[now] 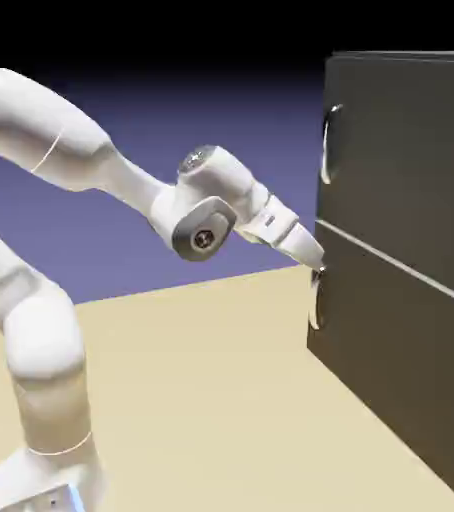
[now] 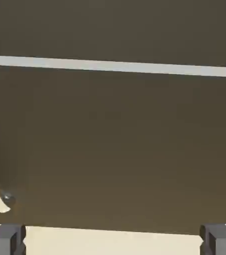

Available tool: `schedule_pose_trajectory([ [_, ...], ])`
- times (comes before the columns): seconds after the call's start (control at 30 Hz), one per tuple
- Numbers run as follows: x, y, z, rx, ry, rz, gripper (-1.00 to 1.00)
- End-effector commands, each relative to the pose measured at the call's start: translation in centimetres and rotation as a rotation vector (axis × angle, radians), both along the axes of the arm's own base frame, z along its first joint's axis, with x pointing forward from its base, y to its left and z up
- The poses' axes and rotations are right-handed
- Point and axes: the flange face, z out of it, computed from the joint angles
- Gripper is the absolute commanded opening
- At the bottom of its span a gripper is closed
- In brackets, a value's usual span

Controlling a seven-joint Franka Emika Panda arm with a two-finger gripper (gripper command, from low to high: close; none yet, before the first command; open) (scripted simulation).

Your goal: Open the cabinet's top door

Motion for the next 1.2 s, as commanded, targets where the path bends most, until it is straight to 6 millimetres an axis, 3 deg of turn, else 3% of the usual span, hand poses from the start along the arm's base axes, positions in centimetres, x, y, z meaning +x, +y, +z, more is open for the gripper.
schedule_pose_trajectory([
  [0.0,0.1,-0.2,0.7,0.002,-0.017,-0.006,0.00],
  [0.3,0.2,-1.4,6.8,0.019,-0.171,-0.052,0.00],
  [0.6,-0.3,-1.0,11.5,0.025,-0.320,-0.078,0.00],
  [0.9,-0.8,0.8,14.5,0.024,-0.454,-0.088,0.00],
  [1.17,-0.6,3.7,15.5,0.018,-0.556,-0.085,0.00],
])
